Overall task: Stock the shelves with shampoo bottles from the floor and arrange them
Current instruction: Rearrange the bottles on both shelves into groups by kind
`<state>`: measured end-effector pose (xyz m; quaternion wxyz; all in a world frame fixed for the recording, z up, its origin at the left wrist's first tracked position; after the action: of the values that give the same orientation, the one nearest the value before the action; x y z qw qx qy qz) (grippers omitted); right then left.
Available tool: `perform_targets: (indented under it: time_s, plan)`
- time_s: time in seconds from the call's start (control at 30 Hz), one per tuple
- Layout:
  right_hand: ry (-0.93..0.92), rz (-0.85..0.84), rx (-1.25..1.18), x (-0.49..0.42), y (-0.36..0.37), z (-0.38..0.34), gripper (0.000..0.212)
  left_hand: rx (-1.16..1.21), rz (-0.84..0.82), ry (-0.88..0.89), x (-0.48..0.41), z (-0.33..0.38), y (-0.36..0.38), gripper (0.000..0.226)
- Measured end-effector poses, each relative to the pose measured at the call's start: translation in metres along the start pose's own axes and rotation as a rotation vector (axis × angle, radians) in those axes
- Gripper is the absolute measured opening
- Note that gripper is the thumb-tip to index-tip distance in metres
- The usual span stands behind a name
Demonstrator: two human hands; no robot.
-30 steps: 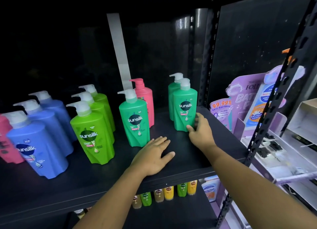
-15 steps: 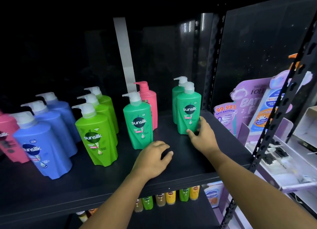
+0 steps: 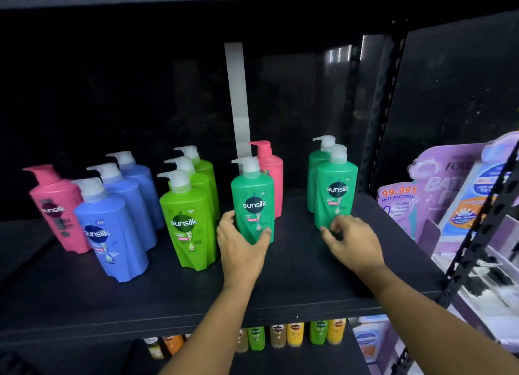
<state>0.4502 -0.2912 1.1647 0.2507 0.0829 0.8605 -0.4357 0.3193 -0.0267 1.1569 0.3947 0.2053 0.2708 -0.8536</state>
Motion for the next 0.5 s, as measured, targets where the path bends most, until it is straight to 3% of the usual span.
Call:
perform_targets:
  time_s: [0.1,0.3,0.5]
  plan:
    - [-0.104,-0.186,0.001,0.006,0.016,-0.01,0.023,0.109,-0.124,-0.087,-0.001,-0.011,0.012,0.101]
    - [-0.228,-0.32,0.08,0.01,0.028,-0.02,0.05,0.099,-0.155,-0.041,-0.007,-0.01,0.014,0.087]
    - [-0.368,-0.456,0.163,0.035,0.029,-0.038,0.062,0.06,-0.213,-0.047,-0.006,-0.012,0.017,0.077]
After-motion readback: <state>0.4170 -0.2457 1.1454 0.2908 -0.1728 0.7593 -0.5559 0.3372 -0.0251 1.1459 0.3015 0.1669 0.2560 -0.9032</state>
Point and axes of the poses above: each hand's wrist, its own x-axis away from the middle knuckle, its own y-axis out of the palm, z = x × y, the point moved 9 cm from there along -x, towards the middle knuckle, and after that the axes turned 11 degrees about y, right-handed, at the moved point
